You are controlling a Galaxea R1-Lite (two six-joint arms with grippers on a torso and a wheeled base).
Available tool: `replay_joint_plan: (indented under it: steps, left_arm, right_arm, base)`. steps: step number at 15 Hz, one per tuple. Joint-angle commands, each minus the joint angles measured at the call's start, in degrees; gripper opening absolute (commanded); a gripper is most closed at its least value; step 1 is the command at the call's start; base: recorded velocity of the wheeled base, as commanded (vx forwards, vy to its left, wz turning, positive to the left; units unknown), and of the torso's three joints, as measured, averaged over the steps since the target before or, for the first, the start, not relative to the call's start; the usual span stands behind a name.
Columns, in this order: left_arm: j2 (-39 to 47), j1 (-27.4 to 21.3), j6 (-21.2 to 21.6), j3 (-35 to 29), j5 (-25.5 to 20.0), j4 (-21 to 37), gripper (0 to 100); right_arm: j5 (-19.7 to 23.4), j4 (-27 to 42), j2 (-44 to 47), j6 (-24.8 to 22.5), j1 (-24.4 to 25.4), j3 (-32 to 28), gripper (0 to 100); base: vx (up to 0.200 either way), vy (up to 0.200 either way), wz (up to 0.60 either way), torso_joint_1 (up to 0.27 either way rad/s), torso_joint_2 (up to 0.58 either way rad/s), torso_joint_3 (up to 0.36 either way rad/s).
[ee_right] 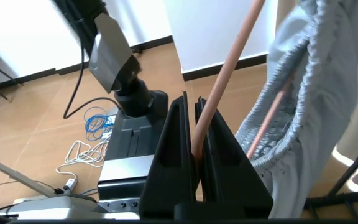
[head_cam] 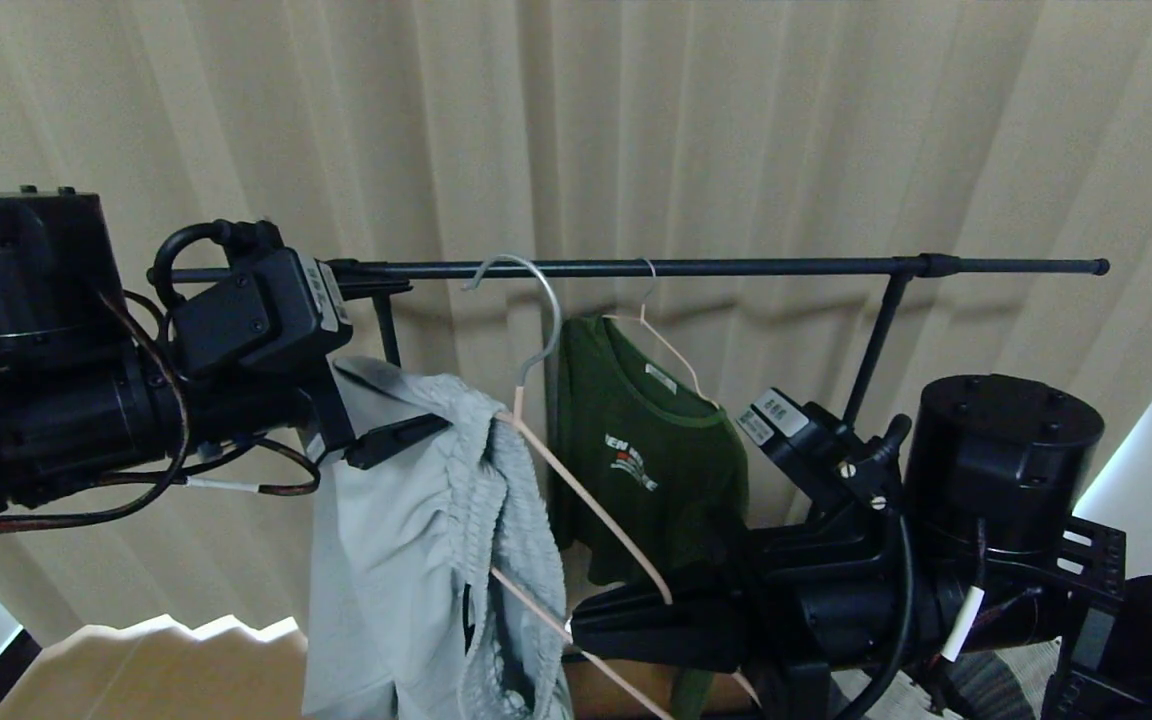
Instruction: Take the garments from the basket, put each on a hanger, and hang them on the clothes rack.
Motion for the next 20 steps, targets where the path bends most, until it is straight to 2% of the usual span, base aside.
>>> replay_joint_plan:
  steps: [1, 5, 6, 15, 16, 20]
  left_arm:
    - [1.26, -0.02, 0.07, -0.12, -0.04, -0.10, 100]
    - [1.53, -0.11, 0.07, -0.29, -0.56, -0.10, 100]
    - [1.79, -0.11, 0.07, -0.29, -1.71, -0.10, 0]
    - [2.06, -0.02, -0.02, 0.15, -2.41, -0.10, 0]
    - [1.97, 0.07, -0.20, 0.32, -2.32, -0.10, 0]
    - [0.65, 0.42, -0.55, 0.76, -2.14, -0.10, 0]
  right_arm:
    - [0.05, -0.04, 0.10, -0.01, 0.78, -0.04, 0]
    - [0.05, -0.04, 0.10, -0.01, 0.87, 0.05, 0]
    - [0.05, -0.04, 0.10, -0.01, 0.96, 0.05, 0]
    - [0.05, -0.04, -0.07, -0.01, 0.87, 0.14, 0]
    - [0.05, -0.04, -0.42, -0.01, 0.87, 0.49, 100]
    - [-0.04, -0.13, -1.04, -0.10, 0.25, 1.63, 100]
  base:
    - [0.000, 0.000, 0.00, 0.000, 0.00, 0.000]
    - [0.000, 0.000, 0.00, 0.000, 0.00, 0.000]
    - [0.000, 0.000, 0.00, 0.000, 0.00, 0.000]
    - [0.000, 0.000, 0.00, 0.000, 0.00, 0.000]
    - [0.000, 0.000, 0.00, 0.000, 0.00, 0.000]
    - [0.000, 0.000, 0.00, 0.000, 0.00, 0.000]
